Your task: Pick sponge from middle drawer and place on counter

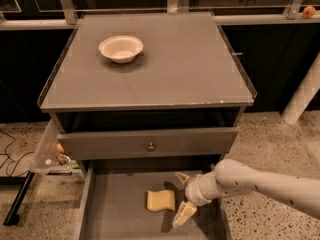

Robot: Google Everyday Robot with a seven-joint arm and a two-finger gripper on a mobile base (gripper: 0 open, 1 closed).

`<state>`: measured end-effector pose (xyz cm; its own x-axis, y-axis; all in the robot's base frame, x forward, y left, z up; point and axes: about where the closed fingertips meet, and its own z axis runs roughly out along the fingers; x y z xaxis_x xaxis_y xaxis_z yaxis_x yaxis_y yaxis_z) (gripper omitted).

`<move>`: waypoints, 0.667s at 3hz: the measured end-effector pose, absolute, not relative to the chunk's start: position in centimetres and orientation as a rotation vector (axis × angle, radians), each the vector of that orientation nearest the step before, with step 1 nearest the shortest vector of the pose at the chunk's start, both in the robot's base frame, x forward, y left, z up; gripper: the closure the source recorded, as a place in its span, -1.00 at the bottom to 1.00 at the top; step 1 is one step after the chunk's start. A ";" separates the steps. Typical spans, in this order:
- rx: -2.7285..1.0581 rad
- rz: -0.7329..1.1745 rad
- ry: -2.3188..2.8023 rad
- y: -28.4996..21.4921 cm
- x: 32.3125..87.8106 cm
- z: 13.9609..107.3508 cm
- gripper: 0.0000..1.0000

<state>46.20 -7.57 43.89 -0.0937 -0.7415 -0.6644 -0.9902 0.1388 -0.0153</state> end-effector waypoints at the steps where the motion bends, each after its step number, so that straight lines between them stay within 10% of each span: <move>1: -1.674 0.642 1.848 -6.5 47.1 42.2 -1.00; 2: -1.673 0.674 1.834 -6.2 47.7 40.5 -1.00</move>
Offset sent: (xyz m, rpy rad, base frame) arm 0.0248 0.0122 -0.0571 0.0732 0.0213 0.0504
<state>47.68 -6.17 40.52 -0.0630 -0.7130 -0.6983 -0.9955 0.0941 -0.0062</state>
